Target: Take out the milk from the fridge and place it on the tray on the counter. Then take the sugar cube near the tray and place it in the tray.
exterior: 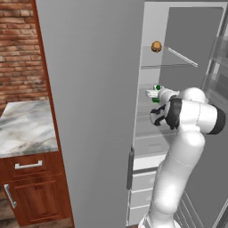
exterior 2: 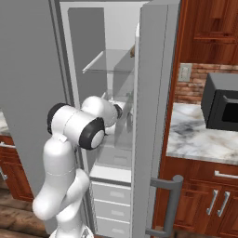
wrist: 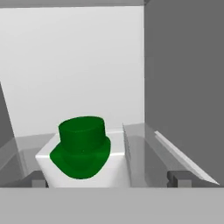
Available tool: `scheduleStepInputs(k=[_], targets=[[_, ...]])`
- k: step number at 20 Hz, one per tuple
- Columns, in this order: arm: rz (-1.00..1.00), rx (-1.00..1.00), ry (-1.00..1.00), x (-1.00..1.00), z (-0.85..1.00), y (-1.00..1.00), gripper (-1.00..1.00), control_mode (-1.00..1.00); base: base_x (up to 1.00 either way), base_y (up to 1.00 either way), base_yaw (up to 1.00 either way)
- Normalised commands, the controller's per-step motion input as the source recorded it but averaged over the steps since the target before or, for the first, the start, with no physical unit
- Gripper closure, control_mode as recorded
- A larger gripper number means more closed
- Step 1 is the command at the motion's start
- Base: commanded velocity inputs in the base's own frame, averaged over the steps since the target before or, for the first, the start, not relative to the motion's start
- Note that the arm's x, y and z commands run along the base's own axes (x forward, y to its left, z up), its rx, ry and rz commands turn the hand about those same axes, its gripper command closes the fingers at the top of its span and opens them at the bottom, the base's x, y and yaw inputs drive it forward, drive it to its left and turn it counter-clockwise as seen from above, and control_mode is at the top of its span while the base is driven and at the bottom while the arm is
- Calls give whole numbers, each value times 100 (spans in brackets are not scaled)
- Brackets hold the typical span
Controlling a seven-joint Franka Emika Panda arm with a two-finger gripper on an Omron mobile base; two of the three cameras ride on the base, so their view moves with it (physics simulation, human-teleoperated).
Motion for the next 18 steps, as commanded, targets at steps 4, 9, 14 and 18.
scheduleStepInputs(k=[4,9,14,18], targets=[[0,-2,-5,0,-16,12,100,-100,0,0,0],[0,-2,-7,0,-8,14,100,-100,0,0,0],[0,0,-24,-30,5,0,100,-100,0,0,0],[0,0,-29,-86,20,0,100,-100,0,0,0]])
